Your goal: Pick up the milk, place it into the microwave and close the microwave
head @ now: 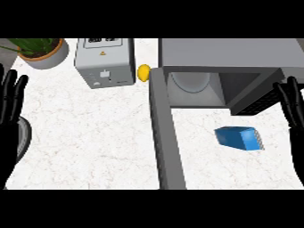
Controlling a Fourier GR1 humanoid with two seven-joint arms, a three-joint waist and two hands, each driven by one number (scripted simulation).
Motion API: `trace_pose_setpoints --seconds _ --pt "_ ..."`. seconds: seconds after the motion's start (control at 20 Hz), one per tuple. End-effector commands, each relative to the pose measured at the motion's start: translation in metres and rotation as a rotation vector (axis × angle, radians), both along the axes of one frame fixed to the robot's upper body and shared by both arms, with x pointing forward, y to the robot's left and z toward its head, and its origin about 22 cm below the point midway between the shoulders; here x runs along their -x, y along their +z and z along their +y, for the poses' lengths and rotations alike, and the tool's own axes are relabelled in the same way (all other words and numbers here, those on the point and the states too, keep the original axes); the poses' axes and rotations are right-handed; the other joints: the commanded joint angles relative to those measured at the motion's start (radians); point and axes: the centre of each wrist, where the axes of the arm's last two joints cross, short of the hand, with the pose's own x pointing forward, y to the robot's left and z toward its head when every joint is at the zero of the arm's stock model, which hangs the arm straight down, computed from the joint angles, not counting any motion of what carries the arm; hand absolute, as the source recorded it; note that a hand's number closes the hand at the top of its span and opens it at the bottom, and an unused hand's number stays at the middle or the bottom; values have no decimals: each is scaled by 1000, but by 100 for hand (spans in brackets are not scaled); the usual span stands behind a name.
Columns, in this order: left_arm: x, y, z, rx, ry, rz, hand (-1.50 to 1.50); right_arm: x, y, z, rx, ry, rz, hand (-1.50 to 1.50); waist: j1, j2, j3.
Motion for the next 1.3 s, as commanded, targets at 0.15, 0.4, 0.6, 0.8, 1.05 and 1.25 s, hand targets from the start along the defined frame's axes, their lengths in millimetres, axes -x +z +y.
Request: trace_pose_setpoints --seconds 0.15,0.4,0.6,0.8,1.05,1.25 --pt "3 14 25 15 23 55 -150 41 -1 -17 -70 -32 -130 -150 -8 -33 30" --pt "31 -2 23 211 -55 161 -150 68 -9 -43 -184 103 -163 -150 -5 -38 31" --pt "74 12 18 216 -68 168 -150 87 -11 -55 -199 56 -171 -150 3 -35 30" --pt "102 12 35 218 -65 157 -150 79 -27 -66 -178 -2 -139 -150 13 -33 29" --pt "125 7 34 218 -67 151 -150 74 -54 -52 -166 -37 -89 -150 21 -33 29" --pt "118 14 43 222 -71 153 -150 68 -68 -59 -159 -52 -71 -150 14 -32 30"
